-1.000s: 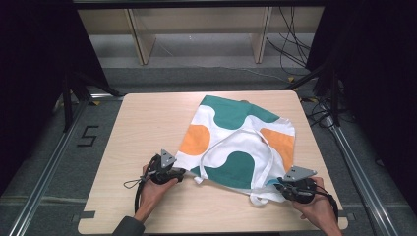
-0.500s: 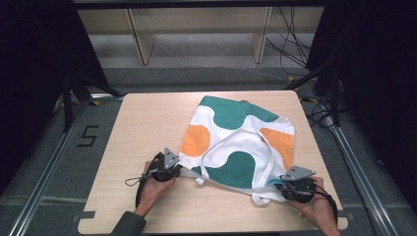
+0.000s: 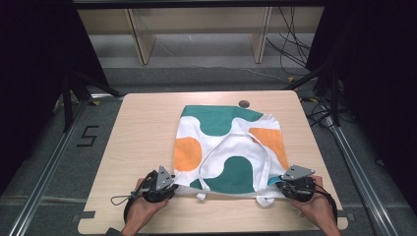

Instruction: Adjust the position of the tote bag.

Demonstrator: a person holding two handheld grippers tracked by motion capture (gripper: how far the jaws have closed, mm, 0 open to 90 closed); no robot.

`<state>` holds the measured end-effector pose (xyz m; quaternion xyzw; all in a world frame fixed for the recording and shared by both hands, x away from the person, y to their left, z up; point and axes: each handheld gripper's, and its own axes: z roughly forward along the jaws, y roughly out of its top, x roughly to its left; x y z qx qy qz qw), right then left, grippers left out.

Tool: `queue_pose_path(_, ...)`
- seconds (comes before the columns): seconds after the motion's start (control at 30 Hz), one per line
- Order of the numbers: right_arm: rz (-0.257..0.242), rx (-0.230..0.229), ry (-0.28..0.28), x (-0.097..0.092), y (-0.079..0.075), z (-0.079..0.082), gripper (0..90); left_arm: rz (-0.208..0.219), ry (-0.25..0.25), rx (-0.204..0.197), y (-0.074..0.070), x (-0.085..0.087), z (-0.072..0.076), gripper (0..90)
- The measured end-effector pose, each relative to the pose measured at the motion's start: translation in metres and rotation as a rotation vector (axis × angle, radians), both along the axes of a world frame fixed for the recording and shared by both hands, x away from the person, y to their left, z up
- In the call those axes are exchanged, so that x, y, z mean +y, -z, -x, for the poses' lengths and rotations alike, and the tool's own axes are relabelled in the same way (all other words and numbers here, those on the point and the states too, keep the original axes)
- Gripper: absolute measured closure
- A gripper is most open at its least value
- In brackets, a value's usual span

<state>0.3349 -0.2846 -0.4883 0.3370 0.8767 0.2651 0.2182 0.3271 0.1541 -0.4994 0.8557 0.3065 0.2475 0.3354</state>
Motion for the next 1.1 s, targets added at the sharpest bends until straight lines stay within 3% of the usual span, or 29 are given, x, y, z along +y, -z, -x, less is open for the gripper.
queue_pose_path(0.07, 0.002, -0.004, 0.001, 0.0, 0.0, 0.0, 72.6, 0.0, -0.008, -0.02, -0.001, -0.001, 0.001, 64.6)
queue_pose_path(0.1, 0.004, -0.006, -0.002, 0.0, 0.0, -0.001, 72.4, 0.023, -0.04, -0.004, 0.0, -0.004, 0.004, 61.2)
queue_pose_path(0.23, -0.007, -0.002, 0.01, -0.001, 0.0, -0.001, 70.4, -0.012, -0.026, -0.052, -0.004, -0.011, 0.007, 49.0)
queue_pose_path(0.27, -0.005, -0.001, 0.007, -0.001, 0.0, -0.001, 70.1, -0.012, -0.026, -0.052, -0.004, -0.011, 0.007, 49.8)
queue_pose_path(0.3, -0.007, 0.001, 0.008, -0.001, 0.0, -0.001, 69.9, -0.034, 0.011, -0.042, -0.005, -0.015, 0.008, 51.3)
queue_pose_path(0.43, -0.016, 0.003, 0.008, -0.002, 0.001, -0.001, 69.6, -0.026, 0.018, -0.026, -0.003, -0.017, 0.005, 55.3)
queue_pose_path(0.57, -0.021, 0.0, 0.013, -0.002, 0.001, -0.001, 68.9, -0.025, 0.03, -0.007, 0.0, -0.018, -0.002, 65.1)
queue_pose_path(0.63, -0.025, 0.004, 0.014, -0.003, 0.002, -0.002, 68.3, -0.033, 0.048, -0.021, 0.001, -0.018, -0.006, 68.7)
queue_pose_path(0.73, -0.034, 0.006, 0.016, -0.003, 0.003, -0.003, 68.1, -0.031, 0.02, -0.011, 0.003, -0.02, -0.009, 73.7)
queue_pose_path(0.77, -0.014, 0.008, 0.018, -0.002, 0.006, -0.004, 68.1, -0.046, 0.027, -0.035, 0.004, -0.022, -0.012, 78.4)
queue_pose_path(0.87, -0.008, 0.009, 0.019, -0.001, 0.007, -0.004, 68.0, -0.057, 0.032, -0.031, 0.002, -0.022, -0.011, 80.3)
queue_pose_path(0.9, -0.009, 0.01, 0.017, -0.001, 0.007, -0.004, 68.0, -0.04, 0.026, -0.017, 0.003, -0.022, -0.01, 80.7)
queue_pose_path(1.0, -0.011, 0.012, 0.015, -0.001, 0.007, -0.004, 69.2, -0.031, 0.036, -0.039, 0.004, -0.021, -0.011, 81.4)
queue_pose_path(1.03, 0.0, 0.001, 0.01, -0.001, 0.007, -0.004, 70.9, -0.049, 0.042, -0.048, 0.003, -0.02, -0.009, 81.4)
queue_pose_path(1.1, 0.007, 0.004, -0.003, -0.001, 0.007, -0.004, 72.9, -0.042, 0.033, -0.036, 0.003, -0.021, -0.007, 81.6)
